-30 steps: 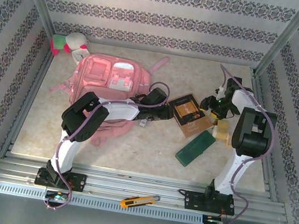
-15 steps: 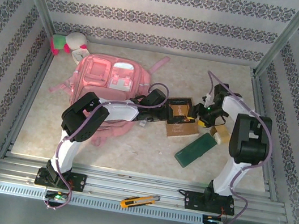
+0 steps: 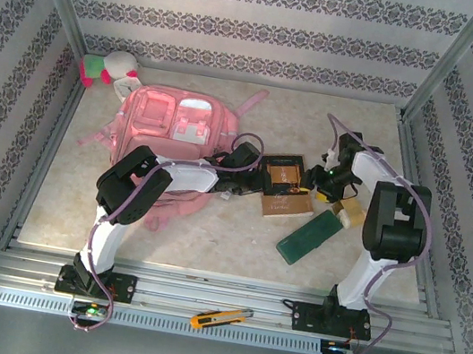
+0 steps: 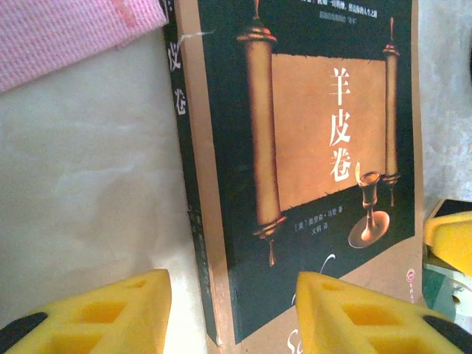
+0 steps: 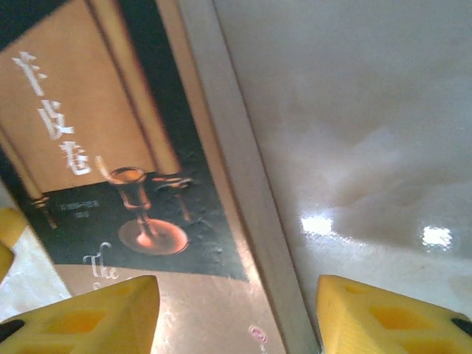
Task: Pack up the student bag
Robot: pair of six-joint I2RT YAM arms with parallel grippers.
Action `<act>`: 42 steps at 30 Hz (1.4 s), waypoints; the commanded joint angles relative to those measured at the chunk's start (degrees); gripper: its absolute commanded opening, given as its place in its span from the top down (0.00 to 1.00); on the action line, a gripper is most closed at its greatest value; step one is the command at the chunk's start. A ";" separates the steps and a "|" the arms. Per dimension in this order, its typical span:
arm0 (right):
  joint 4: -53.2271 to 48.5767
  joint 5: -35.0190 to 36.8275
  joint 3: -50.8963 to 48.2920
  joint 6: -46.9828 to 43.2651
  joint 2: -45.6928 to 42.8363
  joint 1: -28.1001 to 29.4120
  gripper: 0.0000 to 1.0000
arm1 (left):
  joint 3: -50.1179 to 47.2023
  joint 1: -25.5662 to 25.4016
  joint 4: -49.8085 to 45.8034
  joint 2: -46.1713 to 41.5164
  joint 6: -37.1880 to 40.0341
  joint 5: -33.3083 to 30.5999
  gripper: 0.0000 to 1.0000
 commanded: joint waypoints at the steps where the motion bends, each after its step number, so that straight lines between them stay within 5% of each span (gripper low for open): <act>1: 0.85 -1.13 -0.73 -1.09 1.65 0.69 0.46 | 1.12 -0.17 0.16 1.70 -0.99 1.41 0.53; 11: 4.61 -6.39 -2.97 1.61 1.81 0.69 0.61 | 5.92 -0.99 2.16 4.59 -0.76 5.03 0.53; 18: 8.20 -18.14 -5.18 5.86 0.69 1.40 0.67 | 9.48 -1.31 7.55 1.03 -2.65 8.68 0.52; 26: 9.06 -15.89 -6.35 7.63 -0.42 1.49 0.67 | 7.78 -1.31 10.25 -1.13 -3.44 10.03 0.52; 31: 12.04 -18.59 -7.64 8.95 -0.31 1.39 0.67 | 4.32 -1.39 20.01 -0.16 -8.16 13.47 0.53; 42: 12.04 -17.34 -7.52 9.11 -0.66 1.30 0.67 | 6.23 -1.48 8.97 1.96 0.85 9.13 0.53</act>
